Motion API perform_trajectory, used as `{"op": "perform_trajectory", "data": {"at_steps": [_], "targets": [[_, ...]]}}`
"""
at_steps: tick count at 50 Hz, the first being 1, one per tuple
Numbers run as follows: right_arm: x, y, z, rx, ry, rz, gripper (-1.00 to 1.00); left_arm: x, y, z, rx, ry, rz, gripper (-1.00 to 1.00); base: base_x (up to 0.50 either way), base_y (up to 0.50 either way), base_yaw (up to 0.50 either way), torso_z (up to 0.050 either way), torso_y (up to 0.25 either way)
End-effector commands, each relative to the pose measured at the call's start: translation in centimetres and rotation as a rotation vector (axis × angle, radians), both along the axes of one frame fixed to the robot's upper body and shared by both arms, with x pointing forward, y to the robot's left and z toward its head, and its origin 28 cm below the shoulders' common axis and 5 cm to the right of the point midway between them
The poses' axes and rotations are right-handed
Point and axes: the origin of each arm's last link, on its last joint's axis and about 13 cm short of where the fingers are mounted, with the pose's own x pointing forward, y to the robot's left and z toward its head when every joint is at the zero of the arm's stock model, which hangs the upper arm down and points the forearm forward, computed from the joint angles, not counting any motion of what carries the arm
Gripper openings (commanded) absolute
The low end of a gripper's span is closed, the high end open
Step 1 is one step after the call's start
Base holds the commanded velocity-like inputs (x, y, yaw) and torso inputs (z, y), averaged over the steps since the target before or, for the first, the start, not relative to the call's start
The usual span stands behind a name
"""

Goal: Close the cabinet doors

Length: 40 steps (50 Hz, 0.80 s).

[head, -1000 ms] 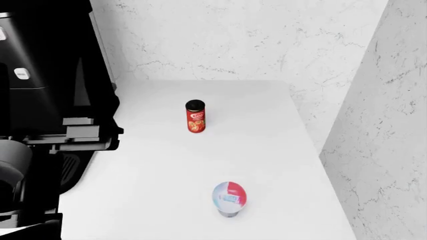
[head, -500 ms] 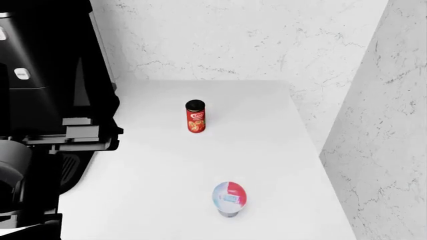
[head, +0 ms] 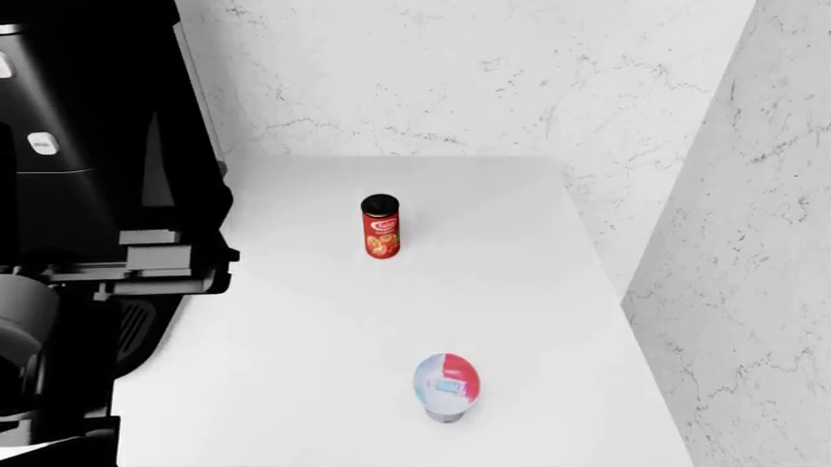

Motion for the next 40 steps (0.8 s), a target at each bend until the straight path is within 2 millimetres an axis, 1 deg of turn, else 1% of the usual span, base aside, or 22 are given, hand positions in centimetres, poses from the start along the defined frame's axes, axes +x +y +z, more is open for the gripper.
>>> {"op": "perform_trajectory", "data": {"at_steps": [1,14,23,29,40], "targets": [[0.4,3.0,-0.1,-0.123,-0.022,0.131,1.0,0.0,0.1,0.1,-0.002,-0.003,-0.001,1.0,0.0,0.0,0.01,0.01,0.0],[1.8,4.1,-0.9,-0.188,-0.028,0.064,1.0,-0.1,0.1,0.1,-0.004,-0.004,-0.002,1.0,0.0,0.0,0.01,0.001,0.0],[2.8,4.5,-1.5,-0.223,-0.03,0.015,1.0,-0.1,0.0,0.1,-0.001,-0.002,-0.004,1.0,0.0,0.0,0.01,0.001,0.0],[3.9,5.0,-1.9,-0.254,-0.024,-0.016,1.0,-0.1,0.0,0.1,-0.001,-0.002,-0.006,1.0,0.0,0.0,0.01,0.0,0.0],[5.0,5.6,-1.6,-0.289,-0.05,-0.076,1.0,-0.2,0.0,0.1,-0.001,-0.006,-0.007,1.0,0.0,0.0,0.01,0.001,0.0]]}}
